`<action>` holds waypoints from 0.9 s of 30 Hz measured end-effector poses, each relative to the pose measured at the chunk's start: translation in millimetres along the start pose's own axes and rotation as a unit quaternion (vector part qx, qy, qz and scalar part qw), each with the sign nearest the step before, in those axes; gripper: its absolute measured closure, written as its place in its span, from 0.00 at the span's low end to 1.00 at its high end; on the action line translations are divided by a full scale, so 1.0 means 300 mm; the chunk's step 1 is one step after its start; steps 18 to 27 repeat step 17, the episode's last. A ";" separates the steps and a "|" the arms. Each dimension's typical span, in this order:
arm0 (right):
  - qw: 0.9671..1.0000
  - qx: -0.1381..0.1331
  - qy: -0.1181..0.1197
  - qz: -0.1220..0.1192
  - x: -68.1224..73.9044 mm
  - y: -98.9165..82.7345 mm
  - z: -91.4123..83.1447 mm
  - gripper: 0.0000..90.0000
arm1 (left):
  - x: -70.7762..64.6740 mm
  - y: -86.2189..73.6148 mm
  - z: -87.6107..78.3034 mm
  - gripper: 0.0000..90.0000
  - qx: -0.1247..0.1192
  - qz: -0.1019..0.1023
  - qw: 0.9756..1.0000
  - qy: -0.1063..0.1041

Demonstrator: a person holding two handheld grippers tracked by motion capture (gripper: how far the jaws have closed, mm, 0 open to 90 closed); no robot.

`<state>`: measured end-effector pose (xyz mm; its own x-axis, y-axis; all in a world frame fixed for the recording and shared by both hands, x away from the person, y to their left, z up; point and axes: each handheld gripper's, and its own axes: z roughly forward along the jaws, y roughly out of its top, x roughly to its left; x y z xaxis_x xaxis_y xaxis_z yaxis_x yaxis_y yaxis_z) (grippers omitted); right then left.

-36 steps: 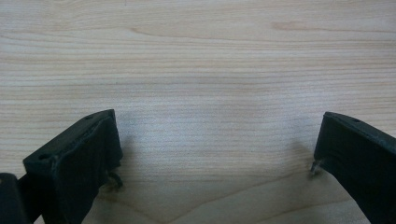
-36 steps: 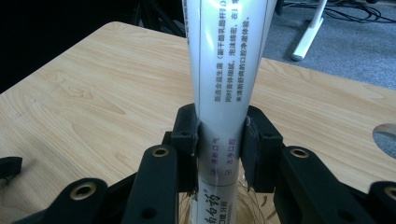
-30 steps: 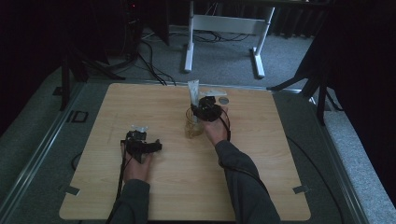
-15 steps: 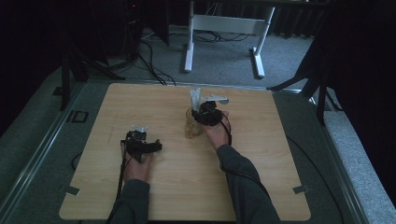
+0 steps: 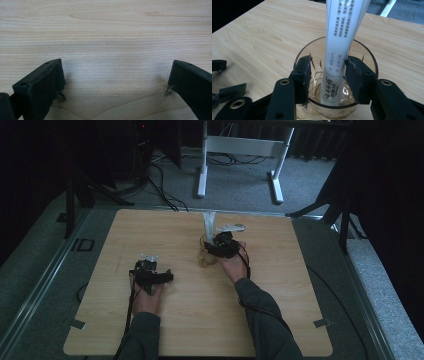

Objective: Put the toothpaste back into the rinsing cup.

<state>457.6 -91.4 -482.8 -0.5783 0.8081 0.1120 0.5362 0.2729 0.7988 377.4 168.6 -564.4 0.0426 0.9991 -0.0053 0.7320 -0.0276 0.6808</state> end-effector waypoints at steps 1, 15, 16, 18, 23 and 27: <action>1.000 0.000 0.003 0.004 -0.002 -0.001 -0.002 0.61 | 0.000 0.000 0.000 0.00 0.000 0.000 1.000 0.000; 0.999 -0.046 -0.015 0.008 -0.010 -0.026 -0.095 0.52 | 0.001 0.000 -0.001 0.00 0.001 0.001 1.000 0.000; 0.999 -0.047 -0.016 0.014 -0.016 -0.029 -0.105 0.52 | 0.000 0.000 0.000 0.00 0.000 0.000 1.000 0.000; 0.998 -0.049 -0.019 0.020 -0.033 -0.043 -0.124 0.51 | 0.000 0.000 0.000 0.00 0.000 0.000 1.000 0.000; 0.998 -0.049 -0.019 0.020 -0.033 -0.043 -0.124 0.51 | 0.000 0.000 0.000 0.00 0.000 0.000 1.000 0.000; 0.998 -0.049 -0.019 0.020 -0.033 -0.043 -0.124 0.51 | 0.000 0.000 0.000 0.00 0.000 0.000 1.000 0.000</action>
